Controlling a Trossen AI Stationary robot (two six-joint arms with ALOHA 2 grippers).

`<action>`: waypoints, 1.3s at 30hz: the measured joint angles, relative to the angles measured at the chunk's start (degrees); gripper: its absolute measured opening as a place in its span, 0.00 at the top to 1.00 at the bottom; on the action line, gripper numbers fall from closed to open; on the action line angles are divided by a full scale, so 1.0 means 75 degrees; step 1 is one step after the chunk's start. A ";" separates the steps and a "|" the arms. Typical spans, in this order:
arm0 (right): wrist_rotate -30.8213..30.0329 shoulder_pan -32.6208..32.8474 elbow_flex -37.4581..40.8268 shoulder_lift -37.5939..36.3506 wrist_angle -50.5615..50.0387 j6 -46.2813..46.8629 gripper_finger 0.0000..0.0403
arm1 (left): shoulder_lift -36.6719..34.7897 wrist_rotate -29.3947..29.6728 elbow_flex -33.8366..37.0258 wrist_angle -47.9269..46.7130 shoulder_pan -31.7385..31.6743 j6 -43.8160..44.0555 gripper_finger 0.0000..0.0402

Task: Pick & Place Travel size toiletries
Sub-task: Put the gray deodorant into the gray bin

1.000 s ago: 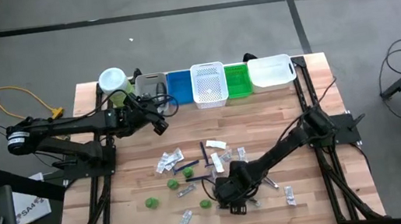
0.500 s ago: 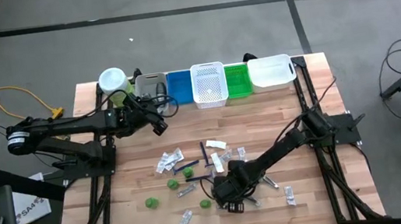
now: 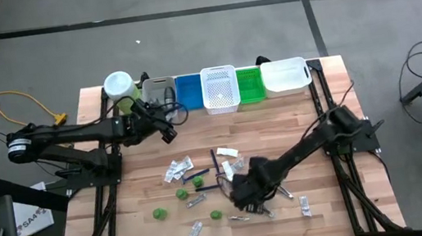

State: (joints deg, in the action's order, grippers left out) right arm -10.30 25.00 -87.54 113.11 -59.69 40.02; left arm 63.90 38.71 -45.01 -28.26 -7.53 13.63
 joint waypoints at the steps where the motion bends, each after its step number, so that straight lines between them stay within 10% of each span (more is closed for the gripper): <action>1: -0.0342 -0.0036 0.0001 -0.0131 -0.0190 -0.0082 0.51 | 0.0000 0.0001 0.0117 0.0289 0.0000 -0.0142 0.26; 10: -0.2121 -0.0653 0.1500 -0.1471 0.0462 -0.0975 0.51 | -0.0054 -0.0040 0.0470 0.1236 0.0000 -0.1007 0.26; 22: -0.2408 -0.1991 0.5277 -0.3833 0.6153 -0.3125 0.51 | -0.0006 -0.1861 0.0472 0.3176 0.0006 -0.2020 0.26; 33: -0.0482 -0.3432 0.6763 -0.4138 1.2471 -0.5541 0.51 | 0.0408 -0.3227 0.0486 0.5028 0.0006 -0.2656 0.26; 39: 0.1001 -0.4008 0.6791 -0.4105 1.3821 -0.5951 0.51 | 0.0848 -0.4027 0.0461 0.6326 0.0006 -0.2763 0.26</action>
State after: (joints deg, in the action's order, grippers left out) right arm -2.79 -5.07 -36.60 82.32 43.97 -4.61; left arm 70.26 8.50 -41.55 19.19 -7.49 -7.09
